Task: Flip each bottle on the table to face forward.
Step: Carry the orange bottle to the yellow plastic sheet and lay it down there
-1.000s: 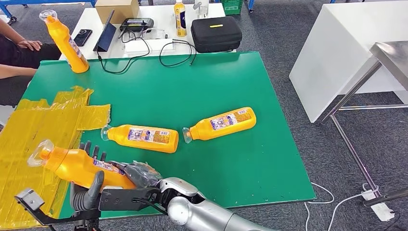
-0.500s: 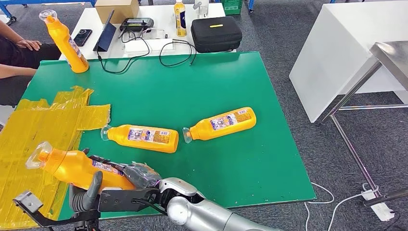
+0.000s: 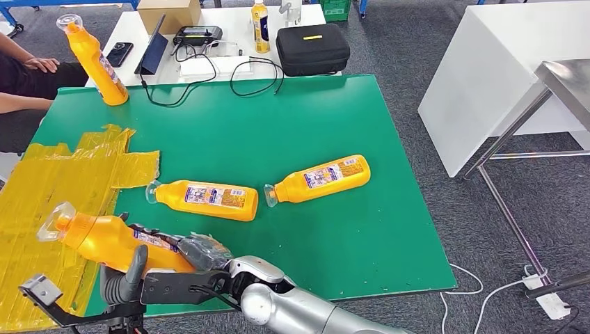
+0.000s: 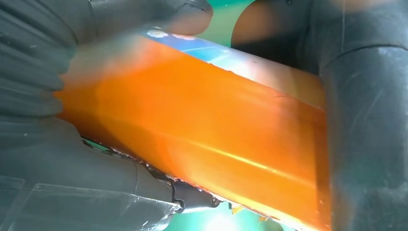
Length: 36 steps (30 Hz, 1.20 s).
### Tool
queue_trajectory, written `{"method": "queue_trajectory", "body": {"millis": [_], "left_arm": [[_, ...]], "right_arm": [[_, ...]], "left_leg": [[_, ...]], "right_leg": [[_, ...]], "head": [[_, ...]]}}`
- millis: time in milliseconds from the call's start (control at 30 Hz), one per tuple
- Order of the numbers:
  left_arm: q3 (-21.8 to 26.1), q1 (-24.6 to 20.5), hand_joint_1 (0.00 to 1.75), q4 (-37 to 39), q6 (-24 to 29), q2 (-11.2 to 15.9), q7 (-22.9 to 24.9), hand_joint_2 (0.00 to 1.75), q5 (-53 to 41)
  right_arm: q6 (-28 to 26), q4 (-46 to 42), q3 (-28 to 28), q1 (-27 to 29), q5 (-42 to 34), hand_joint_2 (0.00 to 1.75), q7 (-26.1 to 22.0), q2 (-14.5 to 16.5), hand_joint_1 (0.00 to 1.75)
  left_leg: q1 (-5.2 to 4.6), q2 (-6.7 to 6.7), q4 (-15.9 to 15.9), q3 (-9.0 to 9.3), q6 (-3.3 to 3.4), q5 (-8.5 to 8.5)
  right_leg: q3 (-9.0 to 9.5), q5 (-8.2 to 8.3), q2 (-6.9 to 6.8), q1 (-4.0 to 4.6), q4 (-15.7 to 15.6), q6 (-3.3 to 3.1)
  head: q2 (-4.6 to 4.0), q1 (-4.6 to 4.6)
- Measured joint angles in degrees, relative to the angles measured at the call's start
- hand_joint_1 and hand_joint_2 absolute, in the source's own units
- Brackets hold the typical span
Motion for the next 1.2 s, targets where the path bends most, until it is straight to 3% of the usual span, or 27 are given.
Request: {"method": "queue_trajectory", "body": {"millis": [33,67,233,567,767,967,1200], "left_arm": [[-0.03,-0.15,1.75,-0.01,0.13,0.00,-0.04,1.75,-0.09],[-0.08,-0.31,1.75,-0.01,0.32,0.00,-0.13,1.75,-0.30],[-0.41,-1.12,1.75,-0.56,2.72,0.00,-1.28,1.75,-4.45],[-1.03,-7.01,1.75,-4.13,14.48,0.43,-2.56,1.75,-22.43],[-1.04,-12.59,1.75,-3.76,23.14,2.75,-1.26,1.75,-36.81],[-0.76,-18.51,1.75,-0.15,36.67,6.27,0.58,1.75,-58.00],[-0.39,-21.56,1.75,5.00,41.60,9.62,2.50,1.75,-67.25]], "right_arm": [[-0.71,0.00,0.12,0.09,0.10,0.44,-0.12,-0.01,0.00],[-1.61,0.00,0.19,0.25,0.29,0.00,-0.33,-0.01,0.00],[-4.31,-0.32,-2.09,2.03,3.79,0.00,-2.61,-0.02,0.00],[-2.60,-11.22,-15.43,10.14,14.68,0.00,-5.55,-1.00,0.00],[-1.87,-15.54,-19.29,12.27,15.67,0.00,-6.28,-1.75,0.00],[-1.12,-17.14,-21.01,13.00,15.02,0.00,-7.52,-1.94,0.00],[-1.17,-17.16,-21.50,13.41,14.41,0.00,-8.91,-2.13,0.00]], "left_leg": [[0.00,-0.01,0.00,-0.01,0.00,0.00],[0.00,-0.02,0.00,-0.01,0.00,0.00],[0.00,-0.03,0.00,-0.01,0.00,0.00],[0.00,-0.10,0.00,-0.03,0.00,0.00],[0.01,-0.10,0.00,0.00,-0.01,0.01],[0.03,-0.09,0.00,0.00,-0.03,0.03],[0.02,-0.09,0.00,-0.02,-0.03,0.03]], "right_leg": [[0.00,0.00,0.00,0.00,0.00,0.00],[0.00,0.00,0.00,0.00,0.00,0.00],[0.01,0.00,-0.01,0.00,0.01,0.00],[0.03,0.01,-0.04,-0.01,0.01,0.00],[0.05,0.01,-0.04,-0.01,0.03,0.00],[0.05,0.01,-0.04,0.00,0.05,0.00],[0.05,0.01,-0.03,-0.01,0.05,0.01]], "head": [[0.01,-0.01],[0.01,-0.01],[0.01,0.01],[0.00,0.01],[0.01,0.01],[0.01,0.01],[0.00,0.03]]}}
